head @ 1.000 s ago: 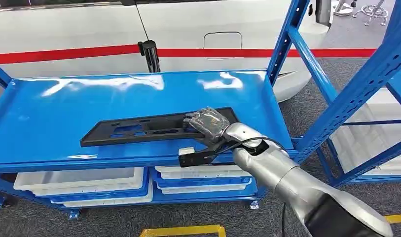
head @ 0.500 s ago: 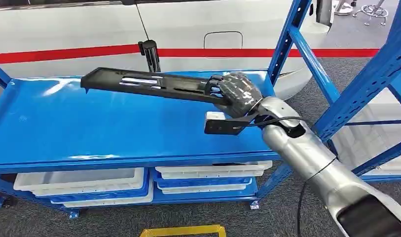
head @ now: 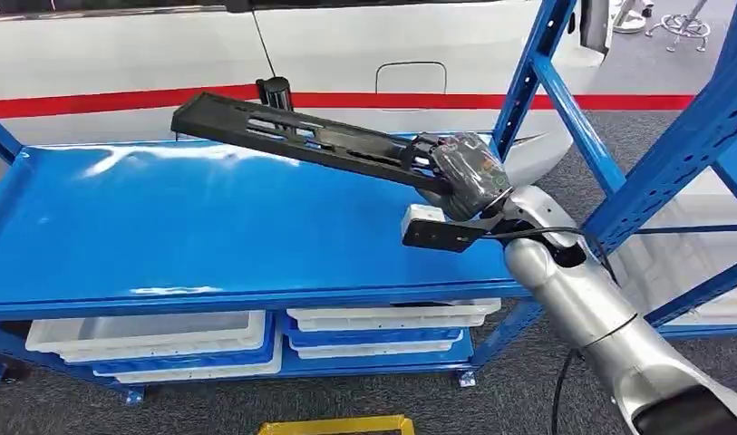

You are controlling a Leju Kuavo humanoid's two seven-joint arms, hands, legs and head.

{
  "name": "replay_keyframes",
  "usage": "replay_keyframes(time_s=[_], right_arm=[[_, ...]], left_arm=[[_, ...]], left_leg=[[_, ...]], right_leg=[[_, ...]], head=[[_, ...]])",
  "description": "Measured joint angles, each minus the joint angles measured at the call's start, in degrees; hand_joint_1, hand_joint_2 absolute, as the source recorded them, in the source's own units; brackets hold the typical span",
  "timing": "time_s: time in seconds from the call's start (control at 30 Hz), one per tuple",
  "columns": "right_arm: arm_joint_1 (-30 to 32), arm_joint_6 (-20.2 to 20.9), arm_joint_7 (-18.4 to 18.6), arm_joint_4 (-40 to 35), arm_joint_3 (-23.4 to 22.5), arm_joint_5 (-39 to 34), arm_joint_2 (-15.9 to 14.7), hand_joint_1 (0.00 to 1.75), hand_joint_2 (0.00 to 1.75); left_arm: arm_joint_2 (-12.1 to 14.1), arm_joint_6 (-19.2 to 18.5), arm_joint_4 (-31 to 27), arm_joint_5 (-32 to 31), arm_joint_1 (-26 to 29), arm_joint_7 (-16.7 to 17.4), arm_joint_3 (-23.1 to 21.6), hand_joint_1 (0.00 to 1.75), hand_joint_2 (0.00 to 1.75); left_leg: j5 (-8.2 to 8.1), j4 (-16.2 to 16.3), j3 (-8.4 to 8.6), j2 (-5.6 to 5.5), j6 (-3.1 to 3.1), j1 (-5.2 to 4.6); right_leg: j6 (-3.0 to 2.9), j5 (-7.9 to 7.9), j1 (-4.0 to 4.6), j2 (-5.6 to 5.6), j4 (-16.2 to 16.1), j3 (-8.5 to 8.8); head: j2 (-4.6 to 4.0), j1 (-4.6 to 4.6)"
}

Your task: Take the parts from the cabinet and place them on the table.

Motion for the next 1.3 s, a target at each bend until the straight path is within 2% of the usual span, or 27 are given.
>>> replay_keyframes(time_s=[0.03,0.07,0.1,0.17,0.2,0.23,0.27,0.37,0.4,0.47,0.53,0.57,0.6,0.67,0.7,0.73,0.83,0.87,0.9,0.93,0.97,1.03,1.07,1.13,1.17,1.23,1.3], right_arm=[[0.8,0.0,0.0,0.0,-0.2,0.4,0.0,1.71,1.75],[1.6,0.1,0.0,0.0,-0.5,0.7,-0.1,1.71,1.75],[2.2,0.1,0.0,0.0,-0.7,1.0,-0.1,1.71,1.75],[2.8,0.1,0.0,-0.3,-1.6,1.5,-0.1,1.71,1.75],[3.0,0.1,0.0,-0.4,-2.0,1.6,-0.1,1.71,1.75],[3.4,0.1,0.0,-0.7,-2.3,1.6,0.0,1.71,1.75],[3.6,0.1,-0.1,-0.8,-2.6,1.8,-0.2,1.71,1.75],[4.5,0.1,-0.3,-1.1,-3.1,2.2,-0.3,1.71,1.75],[4.7,0.2,-0.3,-1.4,-3.3,2.3,-0.2,1.71,1.75],[4.9,0.7,-0.4,-1.9,-4.0,2.6,-0.3,1.71,1.75],[5.3,1.2,-0.4,-2.1,-4.5,2.9,-0.4,1.71,1.75],[5.7,1.4,-0.4,-2.3,-4.5,3.1,-0.6,1.71,1.75],[6.0,1.5,-0.4,-2.4,-4.6,3.2,-0.7,1.71,1.75],[6.2,1.6,-0.4,-2.9,-5.1,3.2,-0.9,1.71,1.75],[6.2,1.6,-0.4,-3.2,-5.4,3.2,-0.9,1.71,1.75],[6.1,1.6,-0.4,-3.3,-5.6,3.2,-1.1,1.71,1.75],[6.3,1.7,-0.5,-3.7,-5.9,3.2,-1.2,1.71,1.75],[6.3,1.8,-0.8,-3.7,-6.0,3.2,-1.4,1.71,1.75],[6.3,2.0,-1.1,-3.8,-6.0,3.2,-1.8,1.71,1.75],[6.1,2.2,-1.1,-3.8,-6.1,3.2,-1.8,1.71,1.75],[6.1,2.4,-1.1,-3.8,-6.3,3.1,-1.9,1.71,1.75],[6.4,2.5,-1.2,-3.8,-6.3,3.2,-2.0,1.71,1.75],[6.6,2.5,-1.2,-3.8,-6.3,3.2,-2.1,1.71,1.75],[6.6,2.5,-1.2,-3.8,-6.3,3.2,-2.2,1.71,1.75],[6.6,2.5,-1.4,-3.8,-6.3,3.1,-2.2,1.71,1.75],[6.5,2.5,-1.6,-3.8,-6.4,3.1,-2.2,1.71,1.75],[6.6,2.5,-1.8,-3.9,-6.5,3.1,-2.2,1.71,1.75]], left_arm=[[0.0,0.1,0.0,-0.3,0.0,0.1,0.0,0.0,1.75],[0.0,0.1,0.0,-0.6,0.1,0.2,-0.1,0.0,1.75],[0.0,0.1,0.0,-0.9,0.1,0.3,-0.3,0.0,1.75],[0.0,0.3,0.0,-1.6,0.0,0.6,-0.6,0.0,1.75],[0.3,0.3,0.0,-1.6,0.0,0.7,-0.6,0.0,1.75],[0.2,0.4,0.0,-1.6,-0.2,0.8,-0.8,0.0,1.75],[0.4,0.4,0.0,-1.7,-0.1,0.9,-1.0,0.0,1.75],[0.4,0.3,0.0,-2.0,-0.1,1.2,-1.4,0.0,1.75],[0.4,0.3,0.0,-2.0,-0.2,1.3,-1.4,0.0,1.75],[0.4,0.3,0.0,-2.2,-0.2,1.4,-1.4,0.0,1.75],[0.3,0.3,0.0,-2.6,-0.1,1.4,-1.4,0.0,1.75],[0.3,0.3,0.0,-2.6,-0.1,1.5,-1.4,0.0,1.75],[0.3,0.3,0.0,-2.6,-0.1,1.5,-1.4,0.0,1.75],[0.3,0.3,0.0,-2.7,-0.2,1.5,-1.5,0.0,1.75],[0.4,0.3,0.0,-2.7,-0.3,1.5,-1.5,0.0,1.75],[0.4,0.3,0.0,-2.7,-0.3,1.5,-1.5,0.0,1.75],[0.5,0.3,0.0,-2.7,-0.4,1.6,-1.6,0.0,1.75],[0.5,0.4,0.0,-2.6,-0.3,1.6,-1.6,0.0,1.75],[0.3,0.4,0.0,-2.6,-0.5,1.6,-1.6,0.0,1.75],[0.3,0.4,0.0,-2.6,-0.6,1.5,-1.7,0.0,1.75],[0.3,0.4,0.0,-2.7,-0.5,1.4,-1.7,0.0,1.75],[0.2,0.4,0.0,-2.7,-0.5,1.4,-1.8,0.0,1.75],[0.2,0.4,0.0,-2.7,-0.5,1.4,-1.8,0.0,1.75],[0.2,0.4,0.0,-2.7,-0.4,1.3,-1.9,0.0,1.75],[0.1,0.4,0.0,-2.7,-0.5,1.3,-1.9,0.0,1.75],[0.1,0.4,0.0,-2.7,-0.5,1.2,-1.9,0.0,1.75],[0.1,0.4,0.0,-2.8,-0.4,1.1,-1.9,0.0,1.75]], left_leg=[[-0.05,0.0,0.02,-0.02,-0.08,0.08],[-0.13,0.0,0.05,-0.05,-0.21,0.2],[-0.23,0.1,0.07,-0.08,-0.44,0.39],[-0.74,0.7,0.08,-0.12,-1.28,0.76],[-1.14,1.1,-0.4,-0.07,-1.94,0.56],[-1.25,1.2,-0.43,-0.11,-2.35,0.46],[-1.48,1.6,-0.24,-0.22,-2.7,0.24],[-1.9,2.3,-0.83,-0.24,-3.3,0.94],[-3.8,3.9,-1.41,-0.06,-3.59,0.99],[-9.48,12.4,-4.64,0.05,-4.01,1.01],[-12.29,19.4,-7.37,0.05,-3.98,1.01],[-11.73,19.7,-7.21,0.04,-3.75,1.0],[-9.95,17.4,-5.71,0.04,-3.36,0.97],[-5.26,7.0,0.62,-0.01,-2.02,0.54],[-5.07,3.3,2.7,-0.11,-1.34,0.28],[-5.07,2.4,3.23,0.12,-1.4,0.01],[-4.31,2.3,2.61,0.01,-1.12,-0.67],[-3.07,0.9,2.02,0.2,-0.81,-0.4],[-2.1,0.6,2.21,0.59,-0.68,-0.07],[-1.43,0.5,1.38,0.48,-0.01,-0.01],[-0.93,0.5,0.73,0.51,-0.19,-0.06],[0.09,0.6,-0.67,0.52,-0.14,-0.2],[0.59,0.6,-1.29,0.51,-0.17,-0.25],[1.52,0.6,-2.46,0.51,-0.39,-0.32],[2.01,0.7,-2.97,0.5,-0.6,-0.33],[2.65,1.0,-3.76,0.42,-1.17,-0.78],[3.53,1.0,-4.05,0.44,-1.66,-0.78]], right_leg=[[0.48,-0.15,-0.24,-0.01,2.1,-0.97],[1.16,0.81,-0.55,-0.03,1.0,-0.5],[1.96,2.58,-0.84,-0.07,-2.5,1.36],[3.45,6.49,-1.79,-0.54,-13.4,6.78],[3.32,6.27,-1.74,-0.63,-15.8,8.81],[2.84,7.22,-0.81,0.22,-14.4,8.57],[2.5,6.44,-1.64,0.14,-15.5,8.26],[1.4,6.7,-1.95,0.25,-15.2,7.82],[1.26,6.79,-1.84,0.27,-15.2,7.73],[0.7,7.07,-1.6,0.2,-15.2,7.43],[0.33,7.32,-1.22,0.09,-15.1,7.02],[0.1,7.48,-0.97,0.07,-15.1,6.81],[-0.12,7.64,-0.72,0.08,-15.1,6.64],[-0.26,8.02,-0.34,0.12,-15.1,6.53],[-0.11,8.16,-0.48,0.1,-15.1,6.53],[0.33,8.52,0.06,0.12,-15.1,6.35],[1.59,9.53,-0.59,0.02,-15.5,6.28],[2.08,9.94,0.04,0.15,-15.7,6.17],[1.79,8.25,-0.18,-0.05,-14.5,4.89],[1.17,5.49,0.03,-0.06,-11.8,3.75],[0.75,2.61,-0.04,-0.06,-7.6,2.58],[0.87,-0.94,-0.13,-0.08,0.7,0.58],[1.34,-0.92,-0.14,-0.08,2.2,0.76],[2.36,1.56,-0.16,-0.09,-2.5,4.88],[2.65,3.19,-0.15,-0.11,-8.9,9.24],[1.95,2.51,0.19,-0.14,-17.6,15.25],[1.52,2.85,0.37,-0.1,-17.6,14.21]], head=[[0.0,0.05],[0.0,-0.04],[0.0,0.07],[0.0,0.02],[0.0,0.29],[0.0,0.03],[0.0,0.11],[0.0,-0.28],[0.0,-0.31],[0.0,-0.61],[0.0,-0.59],[0.0,-0.57],[0.0,-0.57],[0.0,-0.59],[0.0,-0.54],[0.0,-0.44],[0.0,-0.54],[0.0,-0.55],[0.0,-0.51],[0.0,-0.11],[0.0,0.02],[0.0,0.09],[0.0,0.26],[0.0,0.26],[0.0,0.22],[0.0,0.25],[0.0,0.05]])
